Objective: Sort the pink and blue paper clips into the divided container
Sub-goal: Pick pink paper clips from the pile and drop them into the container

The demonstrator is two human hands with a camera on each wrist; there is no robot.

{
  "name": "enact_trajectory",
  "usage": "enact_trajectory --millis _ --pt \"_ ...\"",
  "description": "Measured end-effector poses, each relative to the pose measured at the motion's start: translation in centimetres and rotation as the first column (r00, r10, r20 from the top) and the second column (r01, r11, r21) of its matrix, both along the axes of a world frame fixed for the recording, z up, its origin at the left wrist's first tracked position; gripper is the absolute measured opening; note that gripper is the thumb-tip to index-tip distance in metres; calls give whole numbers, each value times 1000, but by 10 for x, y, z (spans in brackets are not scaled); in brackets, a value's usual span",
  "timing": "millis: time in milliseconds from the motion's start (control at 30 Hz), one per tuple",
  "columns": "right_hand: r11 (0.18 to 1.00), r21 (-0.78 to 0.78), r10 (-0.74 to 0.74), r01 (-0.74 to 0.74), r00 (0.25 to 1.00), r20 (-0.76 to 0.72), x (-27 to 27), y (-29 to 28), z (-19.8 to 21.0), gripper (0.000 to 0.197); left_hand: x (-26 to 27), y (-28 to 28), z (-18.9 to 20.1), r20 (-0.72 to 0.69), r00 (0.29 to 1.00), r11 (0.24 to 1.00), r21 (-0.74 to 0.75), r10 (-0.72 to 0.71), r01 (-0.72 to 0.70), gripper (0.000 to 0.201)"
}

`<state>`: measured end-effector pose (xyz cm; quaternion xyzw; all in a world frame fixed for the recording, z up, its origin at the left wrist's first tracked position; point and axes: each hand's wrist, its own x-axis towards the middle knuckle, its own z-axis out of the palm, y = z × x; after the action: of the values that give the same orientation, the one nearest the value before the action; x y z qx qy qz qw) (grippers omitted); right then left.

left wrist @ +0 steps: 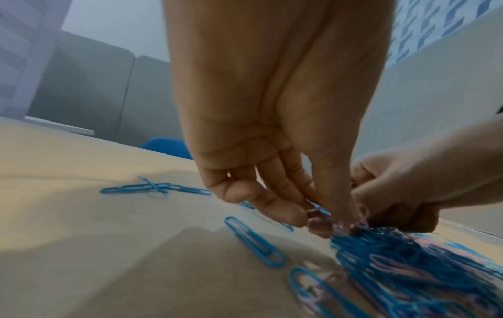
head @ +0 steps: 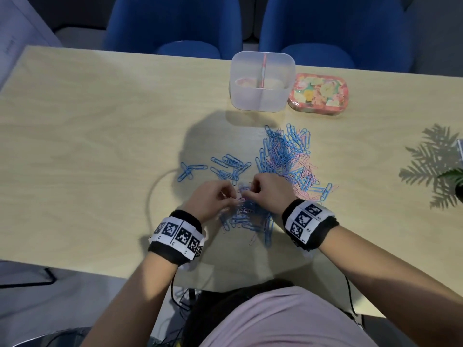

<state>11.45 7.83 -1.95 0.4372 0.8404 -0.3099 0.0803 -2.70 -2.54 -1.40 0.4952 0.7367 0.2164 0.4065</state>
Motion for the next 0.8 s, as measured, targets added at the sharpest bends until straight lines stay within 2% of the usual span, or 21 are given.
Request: enact_trajectory --millis 67,167,233,267,333,433,533,600,633,667,767,800 --pt "998 56 28 -29 1000 13 0 0 -1 22 -6 -3 1 40 999 999 33 23 -24 9" --pt "999 19 26 -28 995 99 7 9 3 21 -19 -6 1 150 981 981 137 120 -141 18" --pt "999 -13 33 -31 989 147 13 15 9 18 -25 -8 3 264 944 954 169 199 -248 13" --pt "999 -9 34 -33 991 130 15 17 12 17 -26 -8 4 351 906 941 150 237 -304 8" --pt "999 18 37 -38 999 26 14 18 16 12 -29 -7 3 480 831 925 95 281 -368 12" --pt "991 60 127 -122 988 -84 -1 12 18 12 -28 -2 3 541 750 893 -5 381 -450 17" --pt "977 59 204 -203 979 -13 -15 4 11 19 -27 4 6 646 542 806 -204 538 -556 25" --pt "977 23 213 -214 977 25 -17 2 5 23 -27 4 8 649 455 756 -303 609 -580 31" --pt "978 -7 210 -210 977 28 -16 3 2 22 -28 3 8 633 449 739 -314 631 -596 34" --pt "980 -37 194 -194 981 20 -13 6 1 21 -27 1 7 607 473 735 -298 638 -609 38" --pt "996 -77 43 -47 997 -57 -6 23 2 14 -25 -9 6 479 652 793 -181 588 -582 40" --pt "998 -58 -4 0 997 -78 -3 29 4 14 -24 -12 5 457 691 817 -164 560 -553 37"
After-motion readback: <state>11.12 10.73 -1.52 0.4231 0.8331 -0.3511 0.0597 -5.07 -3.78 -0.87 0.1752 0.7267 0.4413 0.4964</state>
